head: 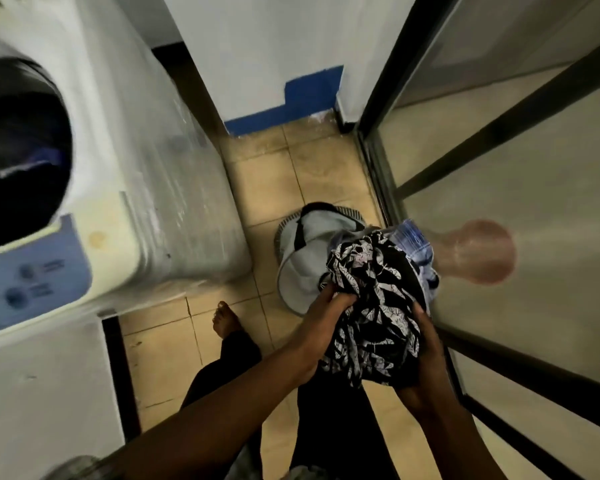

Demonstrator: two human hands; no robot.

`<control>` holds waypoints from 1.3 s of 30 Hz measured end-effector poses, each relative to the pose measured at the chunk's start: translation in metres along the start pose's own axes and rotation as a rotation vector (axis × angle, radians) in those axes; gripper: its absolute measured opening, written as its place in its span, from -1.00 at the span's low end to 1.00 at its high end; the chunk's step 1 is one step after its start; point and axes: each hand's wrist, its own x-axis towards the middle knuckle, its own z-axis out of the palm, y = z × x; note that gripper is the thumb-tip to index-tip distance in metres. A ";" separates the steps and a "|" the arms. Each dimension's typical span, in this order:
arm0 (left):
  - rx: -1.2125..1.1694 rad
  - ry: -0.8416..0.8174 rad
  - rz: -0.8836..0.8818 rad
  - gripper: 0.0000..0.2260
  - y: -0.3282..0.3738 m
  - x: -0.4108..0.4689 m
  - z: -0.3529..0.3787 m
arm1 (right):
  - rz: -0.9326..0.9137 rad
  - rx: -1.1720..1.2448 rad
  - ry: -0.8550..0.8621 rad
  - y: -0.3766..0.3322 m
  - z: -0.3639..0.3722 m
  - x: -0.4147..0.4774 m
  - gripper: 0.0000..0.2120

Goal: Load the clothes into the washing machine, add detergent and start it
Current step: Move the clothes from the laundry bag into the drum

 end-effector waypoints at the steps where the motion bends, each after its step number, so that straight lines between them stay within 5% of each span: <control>1: 0.014 -0.004 0.028 -0.75 0.013 -0.016 0.001 | -0.022 -0.006 -0.011 -0.005 0.012 -0.016 -0.53; 21: -0.142 0.106 0.639 -0.69 0.221 -0.246 -0.075 | -0.367 -0.327 -0.528 -0.058 0.266 -0.202 -0.61; 39: -0.286 0.262 0.764 -0.63 0.301 -0.337 -0.240 | -0.398 -0.500 -0.802 0.016 0.460 -0.234 -0.50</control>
